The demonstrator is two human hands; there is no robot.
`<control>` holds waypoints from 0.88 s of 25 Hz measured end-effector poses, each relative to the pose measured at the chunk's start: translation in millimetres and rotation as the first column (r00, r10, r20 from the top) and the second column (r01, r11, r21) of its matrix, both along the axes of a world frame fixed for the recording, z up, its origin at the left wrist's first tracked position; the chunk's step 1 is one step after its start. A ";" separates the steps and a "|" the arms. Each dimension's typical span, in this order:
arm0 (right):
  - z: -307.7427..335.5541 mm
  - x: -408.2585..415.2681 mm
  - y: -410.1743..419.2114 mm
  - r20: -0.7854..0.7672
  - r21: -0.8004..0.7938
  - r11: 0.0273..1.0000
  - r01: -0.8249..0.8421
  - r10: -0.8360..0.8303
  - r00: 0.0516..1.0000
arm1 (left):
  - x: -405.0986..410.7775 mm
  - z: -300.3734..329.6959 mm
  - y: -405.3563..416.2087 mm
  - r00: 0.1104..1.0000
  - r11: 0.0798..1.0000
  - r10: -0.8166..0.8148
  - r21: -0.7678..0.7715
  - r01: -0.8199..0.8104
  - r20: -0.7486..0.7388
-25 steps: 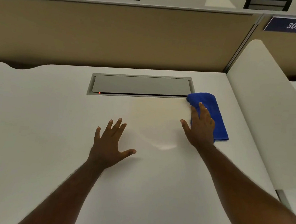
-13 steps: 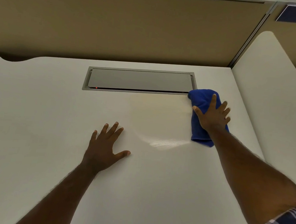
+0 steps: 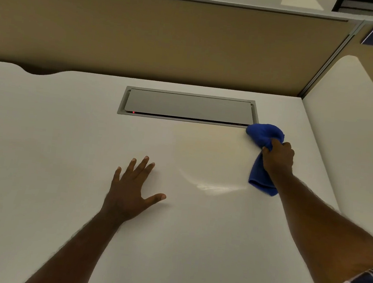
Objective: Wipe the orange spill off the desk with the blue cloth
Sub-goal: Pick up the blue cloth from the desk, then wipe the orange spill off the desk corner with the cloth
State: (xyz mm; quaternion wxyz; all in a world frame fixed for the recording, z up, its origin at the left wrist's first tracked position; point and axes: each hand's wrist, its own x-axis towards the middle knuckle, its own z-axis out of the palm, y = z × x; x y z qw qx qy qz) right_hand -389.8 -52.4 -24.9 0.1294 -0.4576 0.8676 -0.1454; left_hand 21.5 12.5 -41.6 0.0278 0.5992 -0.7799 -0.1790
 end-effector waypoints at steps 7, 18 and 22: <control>20.0 23.6 20.2 0.007 -0.316 0.947 -0.052 0.057 0.998 | 40.2 14.5 32.8 0.998 0.996 0.065 -0.064 -0.067 -0.027; 59.2 206.9 42.0 -0.046 -0.570 0.726 -0.386 0.441 0.896 | 181.5 45.7 148.1 0.946 0.940 0.323 -0.111 -0.322 -0.001; 66.6 304.8 65.7 -0.031 -0.577 0.664 -0.475 0.563 0.826 | 248.5 45.9 199.9 0.897 0.887 0.441 -0.142 -0.439 -0.012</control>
